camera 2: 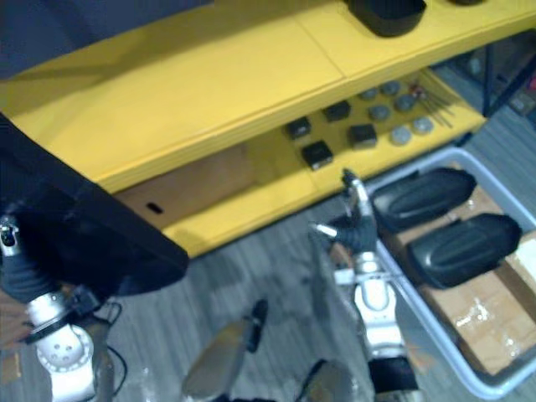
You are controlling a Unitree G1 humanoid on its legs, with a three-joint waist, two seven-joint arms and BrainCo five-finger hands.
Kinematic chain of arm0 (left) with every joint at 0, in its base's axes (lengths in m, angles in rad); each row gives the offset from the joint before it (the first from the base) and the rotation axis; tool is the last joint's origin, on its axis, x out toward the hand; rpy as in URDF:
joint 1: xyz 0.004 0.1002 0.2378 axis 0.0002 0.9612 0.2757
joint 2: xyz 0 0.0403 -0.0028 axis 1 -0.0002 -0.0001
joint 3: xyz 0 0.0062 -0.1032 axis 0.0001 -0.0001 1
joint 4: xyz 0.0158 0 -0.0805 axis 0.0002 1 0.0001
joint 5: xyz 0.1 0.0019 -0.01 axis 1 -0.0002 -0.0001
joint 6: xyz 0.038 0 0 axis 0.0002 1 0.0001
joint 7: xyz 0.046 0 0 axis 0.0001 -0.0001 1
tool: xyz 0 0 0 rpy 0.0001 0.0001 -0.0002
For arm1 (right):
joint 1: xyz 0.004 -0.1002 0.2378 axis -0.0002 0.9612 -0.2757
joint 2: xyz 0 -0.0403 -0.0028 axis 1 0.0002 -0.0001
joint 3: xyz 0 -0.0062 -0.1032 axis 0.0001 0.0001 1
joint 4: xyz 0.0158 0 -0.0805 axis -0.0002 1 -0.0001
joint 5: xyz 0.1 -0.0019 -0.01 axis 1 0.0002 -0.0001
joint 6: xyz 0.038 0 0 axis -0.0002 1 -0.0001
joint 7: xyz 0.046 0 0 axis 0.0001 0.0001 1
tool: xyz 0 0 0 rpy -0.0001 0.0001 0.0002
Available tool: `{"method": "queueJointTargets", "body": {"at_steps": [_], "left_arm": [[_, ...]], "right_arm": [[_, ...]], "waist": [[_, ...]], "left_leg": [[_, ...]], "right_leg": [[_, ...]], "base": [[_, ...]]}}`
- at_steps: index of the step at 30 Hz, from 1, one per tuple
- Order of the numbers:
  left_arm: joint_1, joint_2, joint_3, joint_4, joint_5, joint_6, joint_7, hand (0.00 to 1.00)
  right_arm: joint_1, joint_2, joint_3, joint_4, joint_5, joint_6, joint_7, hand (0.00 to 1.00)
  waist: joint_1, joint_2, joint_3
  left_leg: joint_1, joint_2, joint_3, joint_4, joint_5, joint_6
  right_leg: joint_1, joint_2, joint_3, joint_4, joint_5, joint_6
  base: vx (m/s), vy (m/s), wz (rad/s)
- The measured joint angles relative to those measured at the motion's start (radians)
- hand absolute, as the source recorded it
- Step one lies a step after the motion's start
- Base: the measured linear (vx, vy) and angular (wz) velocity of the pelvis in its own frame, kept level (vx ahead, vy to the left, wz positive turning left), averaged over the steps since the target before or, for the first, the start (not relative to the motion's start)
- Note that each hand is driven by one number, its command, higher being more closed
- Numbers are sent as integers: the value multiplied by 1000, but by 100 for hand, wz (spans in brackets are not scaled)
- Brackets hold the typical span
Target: Walk over and take plastic housings, then place them on the shelf
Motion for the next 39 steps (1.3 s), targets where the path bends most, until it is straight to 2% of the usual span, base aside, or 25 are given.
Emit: {"method": "queueJointTargets", "body": {"at_steps": [1, 2, 3, 4, 5, 7, 8, 9, 11, 12, 14, 15, 16, 17, 18, 19, 21, 23, 25, 28, 31, 36, 39], "left_arm": [[-3, -1, 15, 1, 0, 0, -1, 100], [-3, 0, 34, 1, 10, 2, 8, 100], [2, 5, 52, -1, 42, 7, 21, 100], [4, 15, 58, -5, 57, 10, 22, 100], [11, 45, 58, -20, 75, 16, 22, 100], [5, 78, 58, -38, 79, 21, 22, 100], [-16, 82, 56, -38, 76, 23, 21, 100], [-34, 82, 48, -38, 68, 29, 18, 100], [-44, 78, 44, -37, 60, 39, 15, 100], [-35, 74, 21, -37, 58, 45, 17, 100], [-23, 73, 1, -37, 56, 46, 13, 100], [-23, 72, -18, -38, 38, 48, 2, 100], [-18, 58, -35, -37, 26, 50, -8, 100], [11, 25, -50, -40, 25, 52, -19, 100], [19, 7, -60, -39, 29, 56, -33, 100], [16, 2, -60, -39, 31, 59, -40, 100], [-23, -2, -69, -38, 29, 67, -66, 100], [-53, 1, -92, -38, 23, 70, -76, 100], [-67, 3, -112, -37, 21, 83, -84, 100], [-69, 31, -139, -24, 35, 133, -102, 100], [-68, 49, -139, -15, 36, 184, -158, 100], [-99, 135, -161, 54, 41, 264, -234, 100], [-233, 219, -211, 201, 41, 348, -240, 100]], "right_arm": [[-1, -4, -1, -2, 9, 0, -3, 0], [-9, -3, 0, -2, 9, 1, -12, 0], [-11, 9, 1, -1, 7, 2, -21, 0], [-12, 16, 2, -1, 6, 1, -23, 0], [-15, 20, 4, -1, 5, 1, -23, 0], [-47, 18, 4, -1, 3, 1, -28, 0], [-81, 10, 1, -1, -1, 2, -42, 0], [-103, -2, -2, -3, -12, 4, -48, 0], [-122, -17, -2, -5, -20, 15, -73, 0], [-119, -24, -3, -9, -25, 47, -103, 0], [-119, -26, -6, -12, -25, 75, -110, 0], [-117, -28, -10, -20, -24, 91, -110, 0], [-117, -35, -14, -22, -23, 98, -107, 0], [-113, -46, -16, -22, -14, 102, -103, 0], [-110, -60, -30, -21, -9, 109, -100, 0], [-110, -67, -41, -19, -2, 115, -92, 0], [-74, -91, -111, -15, 28, 117, -55, 0], [-39, -96, -163, -17, 25, 114, -61, 0], [-35, -96, -187, -25, 25, 110, -80, 0], [-26, -93, -201, -70, 31, 91, -105, 0], [36, -63, -222, -172, 38, 83, -105, 0], [160, -26, -241, -235, 29, 74, -104, 0], [217, -25, -250, -262, 39, 70, -101, 0]], "waist": [[4, -1, -2], [14, 2, -4], [15, 9, -9], [12, 11, -10], [6, 15, -32], [2, 28, -68], [0, 31, -88], [-1, 33, -114], [-1, 32, -124], [-1, 19, -145], [-2, 12, -159], [-5, -9, -174], [-5, 2, -177], [-5, 38, -201], [-11, 63, -216], [-18, 71, -221], [-34, 76, -223], [-39, 70, -226], [-39, 59, -238], [-54, 46, -239], [-70, 45, -239], [-126, 46, -241], [-166, 48, -242]], "left_leg": [[7, -3, 5, 5, -14, 1], [29, -9, 3, 15, -37, 17], [74, -3, -13, -9, -43, 27], [108, 4, -25, -32, -41, 31], [145, 19, -51, -58, -47, 34], [181, 39, -88, -96, -56, 30], [202, 53, -106, -118, -61, 25], [204, 57, -121, -129, -70, 18], [227, 56, -142, -128, -89, 10], [243, 51, -171, -113, -107, -6], [253, 37, -210, -101, -134, -22], [262, 30, -231, -91, -157, -35], [269, 49, -229, -81, -177, -50], [259, 112, -172, -74, -190, -62], [250, 164, -81, -90, -172, -88], [253, 181, -42, -110, -156, -97], [307, 211, 111, -209, -87, -91], [337, 203, 128, -247, -64, -85], [336, 190, 119, -273, -50, -85], [339, 180, 120, -294, -40, -87], [371, 180, 137, -334, -25, -95], [421, 186, 203, -388, -15, -97], [422, 192, 264, -397, -16, -98]], "right_leg": [[-7, -9, 12, 43, 16, -12], [-81, -51, 71, 216, 97, -103], [-147, -70, 120, 351, 256, -178], [-169, -72, 144, 394, 319, -180], [-192, -52, 168, 410, 295, -173], [-227, 5, 203, 287, 243, -140], [-244, 54, 235, 137, 222, -117], [-271, 91, 270, -20, 227, -99], [-276, 117, 315, -179, 257, -62], [-275, 133, 353, -276, 302, -58], [-258, 136, 367, -333, 345, -62], [-228, 134, 363, -355, 406, -64], [-207, 138, 339, -360, 446, -48], [-182, 162, 288, -361, 435, -70], [-162, 170, 243, -373, 428, -82], [-148, 172, 222, -386, 428, -83], [-45, 168, 139, -460, 428, -83], [5, 166, 103, -495, 429, -81], [1, 158, 99, -507, 430, -79], [-1, 152, 100, -520, 432, -76], [2, 153, 113, -521, 432, -76], [-3, 165, 171, -532, 432, -76], [-34, 174, 227, -535, 439, -64]], "base": [[207, 79, 23], [198, 94, 12], [210, 117, 11], [239, 75, 25], [265, 33, 33], [267, 10, 30], [261, -38, 32], [257, -48, 36], [284, -111, 47], [330, -188, 64], [302, -269, 79], [305, -342, 94], [352, -391, 96], [259, -265, 94], [248, -236, 88], [219, -181, 103], [198, -130, 98], [149, -52, 61], [97, 25, 27], [56, 47, 5], [29, 3, -14], [-25, -10, -35], [-83, -1, -50]]}}
